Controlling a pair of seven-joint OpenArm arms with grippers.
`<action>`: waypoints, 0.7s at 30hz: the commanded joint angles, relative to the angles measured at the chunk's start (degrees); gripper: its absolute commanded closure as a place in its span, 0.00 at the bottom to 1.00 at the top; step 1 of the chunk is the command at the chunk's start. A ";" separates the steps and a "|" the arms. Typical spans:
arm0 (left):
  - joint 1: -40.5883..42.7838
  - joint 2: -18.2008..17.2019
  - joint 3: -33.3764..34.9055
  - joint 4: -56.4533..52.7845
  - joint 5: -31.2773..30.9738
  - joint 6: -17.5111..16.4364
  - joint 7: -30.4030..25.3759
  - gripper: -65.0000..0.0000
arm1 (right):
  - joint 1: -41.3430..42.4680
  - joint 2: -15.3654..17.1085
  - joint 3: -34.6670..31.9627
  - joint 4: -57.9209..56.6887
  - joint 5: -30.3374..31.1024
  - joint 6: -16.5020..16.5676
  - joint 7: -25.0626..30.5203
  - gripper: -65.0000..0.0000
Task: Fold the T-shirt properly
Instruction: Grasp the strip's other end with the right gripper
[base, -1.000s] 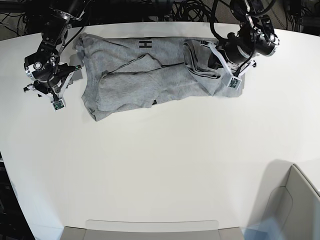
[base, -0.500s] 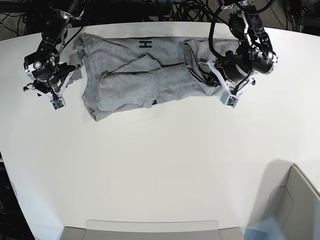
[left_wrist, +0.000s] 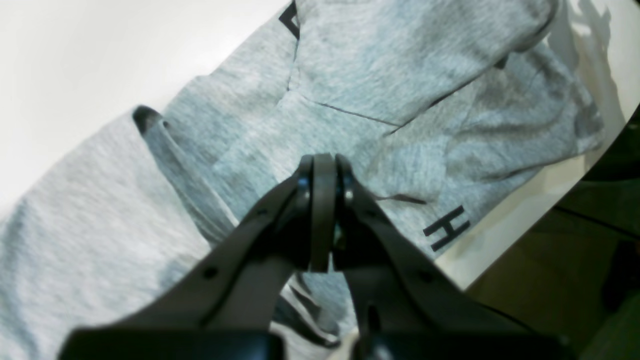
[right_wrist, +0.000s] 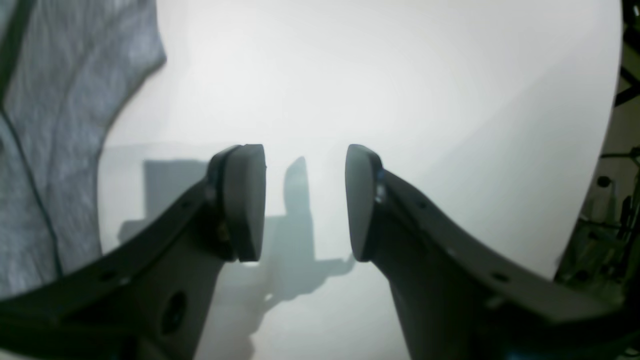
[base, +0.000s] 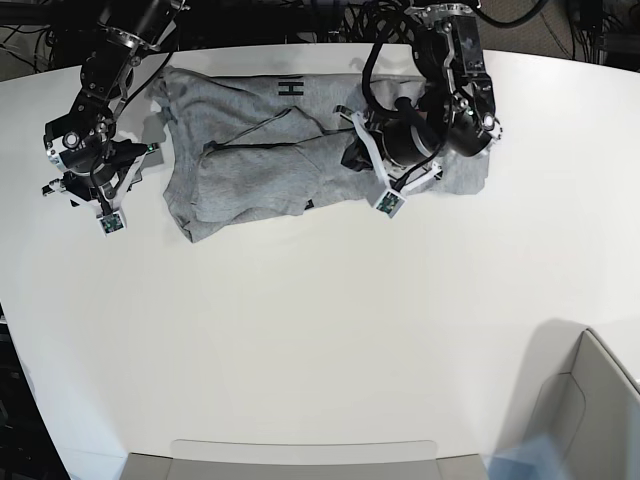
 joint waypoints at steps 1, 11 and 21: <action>-1.56 0.44 0.26 1.10 -1.38 -0.10 -0.97 1.00 | 1.31 0.37 -0.06 2.34 0.50 0.89 0.49 0.60; -1.56 0.00 -0.09 1.10 -1.29 -0.10 -0.97 1.00 | 2.81 -8.07 -0.41 14.21 7.18 0.89 -5.84 0.60; 0.64 -1.49 -0.18 1.01 -1.11 -0.10 -0.97 1.00 | 6.33 -6.67 7.76 12.80 17.91 0.89 -19.34 0.60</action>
